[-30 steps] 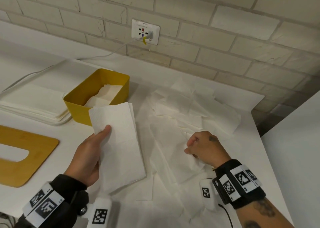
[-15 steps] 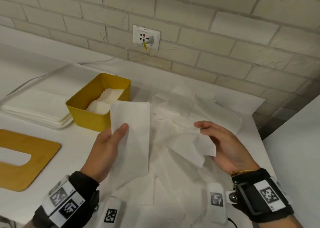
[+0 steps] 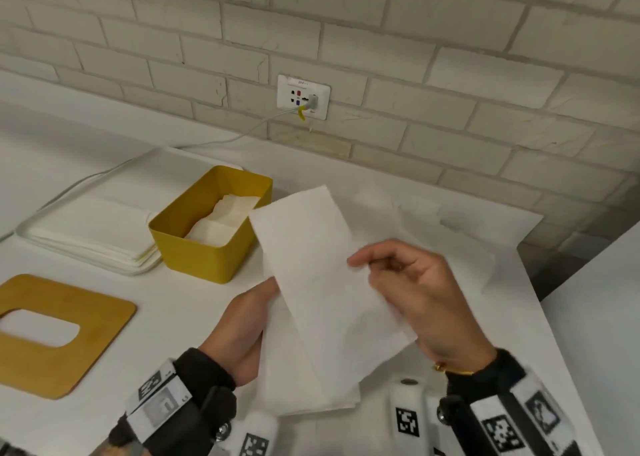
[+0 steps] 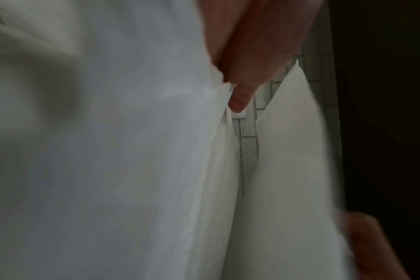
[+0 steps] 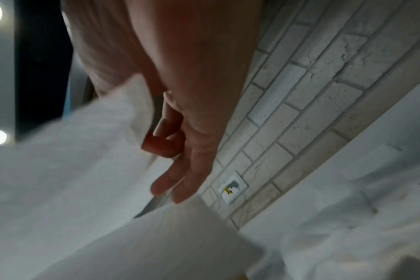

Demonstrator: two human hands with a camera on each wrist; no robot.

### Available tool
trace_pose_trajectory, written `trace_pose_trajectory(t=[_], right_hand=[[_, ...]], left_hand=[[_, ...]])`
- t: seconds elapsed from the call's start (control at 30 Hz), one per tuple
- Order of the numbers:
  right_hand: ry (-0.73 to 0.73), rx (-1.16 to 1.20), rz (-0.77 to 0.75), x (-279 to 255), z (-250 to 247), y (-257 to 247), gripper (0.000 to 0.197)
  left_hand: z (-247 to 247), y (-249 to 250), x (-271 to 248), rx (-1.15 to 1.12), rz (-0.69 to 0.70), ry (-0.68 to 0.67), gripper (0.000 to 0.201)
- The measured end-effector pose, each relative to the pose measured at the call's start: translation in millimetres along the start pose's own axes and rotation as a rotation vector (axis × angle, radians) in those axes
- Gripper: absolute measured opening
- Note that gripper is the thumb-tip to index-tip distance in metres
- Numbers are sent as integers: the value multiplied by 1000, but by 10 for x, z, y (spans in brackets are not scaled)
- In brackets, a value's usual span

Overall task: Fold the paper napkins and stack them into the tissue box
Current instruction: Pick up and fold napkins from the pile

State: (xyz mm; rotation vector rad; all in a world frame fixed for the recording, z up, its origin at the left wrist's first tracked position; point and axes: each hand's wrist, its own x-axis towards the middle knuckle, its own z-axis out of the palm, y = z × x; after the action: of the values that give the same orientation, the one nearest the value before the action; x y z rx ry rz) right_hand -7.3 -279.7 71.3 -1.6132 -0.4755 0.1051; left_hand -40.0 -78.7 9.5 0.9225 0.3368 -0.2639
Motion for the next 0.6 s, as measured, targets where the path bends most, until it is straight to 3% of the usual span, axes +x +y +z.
trace_pose_trajectory(t=[0.17, 0.23, 0.3, 0.37, 0.47, 0.6], right_hand=[[71, -231, 142, -186, 105, 314, 31], [49, -399, 105, -212, 125, 418, 28], [-9, -736, -61, -208, 143, 466, 31], [-162, -1057, -334, -162, 148, 450, 54], [-436, -1300, -589, -36, 177, 347, 75], [-543, -1423, -761, 99, 154, 201, 37]], left_hand=[[-90, -79, 2, -77, -8, 2, 52], [-94, -101, -4, -48, 0, -9, 53], [-75, -106, -9, -16, 25, -51, 51], [-43, -84, -7, 28, 41, -114, 44], [-34, -41, 2, 104, 30, -202, 31], [-126, -38, 29, 139, -7, -251, 28]])
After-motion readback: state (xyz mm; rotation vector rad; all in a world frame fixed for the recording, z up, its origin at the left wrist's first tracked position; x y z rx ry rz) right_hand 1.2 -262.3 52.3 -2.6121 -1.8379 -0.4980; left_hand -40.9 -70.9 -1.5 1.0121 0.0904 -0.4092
